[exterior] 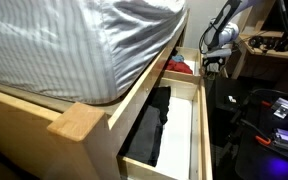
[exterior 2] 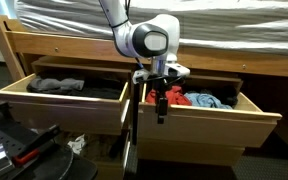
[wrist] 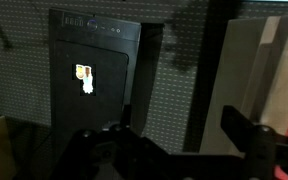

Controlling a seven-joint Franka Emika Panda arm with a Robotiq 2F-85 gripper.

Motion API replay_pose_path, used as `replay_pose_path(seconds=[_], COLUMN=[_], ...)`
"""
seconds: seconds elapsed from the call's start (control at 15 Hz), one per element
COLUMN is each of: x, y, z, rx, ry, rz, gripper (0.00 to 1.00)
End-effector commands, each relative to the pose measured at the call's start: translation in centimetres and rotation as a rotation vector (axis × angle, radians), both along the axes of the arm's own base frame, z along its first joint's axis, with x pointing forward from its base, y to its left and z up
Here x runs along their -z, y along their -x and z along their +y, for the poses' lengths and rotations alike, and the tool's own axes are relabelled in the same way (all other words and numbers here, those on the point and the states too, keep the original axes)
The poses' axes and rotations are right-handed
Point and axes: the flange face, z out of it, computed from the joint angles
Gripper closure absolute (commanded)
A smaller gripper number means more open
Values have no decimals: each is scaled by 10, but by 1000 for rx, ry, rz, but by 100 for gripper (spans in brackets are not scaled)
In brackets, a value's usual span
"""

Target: Pull out the red shirt from the topmost drawer on the left and put it inside the topmost drawer on the right, close the topmost drawer on the right then close the topmost drawer on the left

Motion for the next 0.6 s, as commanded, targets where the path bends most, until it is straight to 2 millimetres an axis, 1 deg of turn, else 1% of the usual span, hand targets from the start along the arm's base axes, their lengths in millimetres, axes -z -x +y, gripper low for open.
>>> replay_pose_path(seconds=[0.0, 0.2, 0.27, 0.33, 0.4, 0.47, 0.53], x=[-1, -5, -6, -4, -4, -5, -4], y=[-3, -9, -11, -10, -11, -12, -11], z=[0, -2, -2, -2, -2, -3, -3], rx=[4, 9, 10, 20, 33, 29, 34], ry=[4, 33, 41, 37, 25, 42, 37], rz=[-82, -199, -241, -249, -269, -218, -230], gripper=[42, 62, 70, 75, 34, 63, 61])
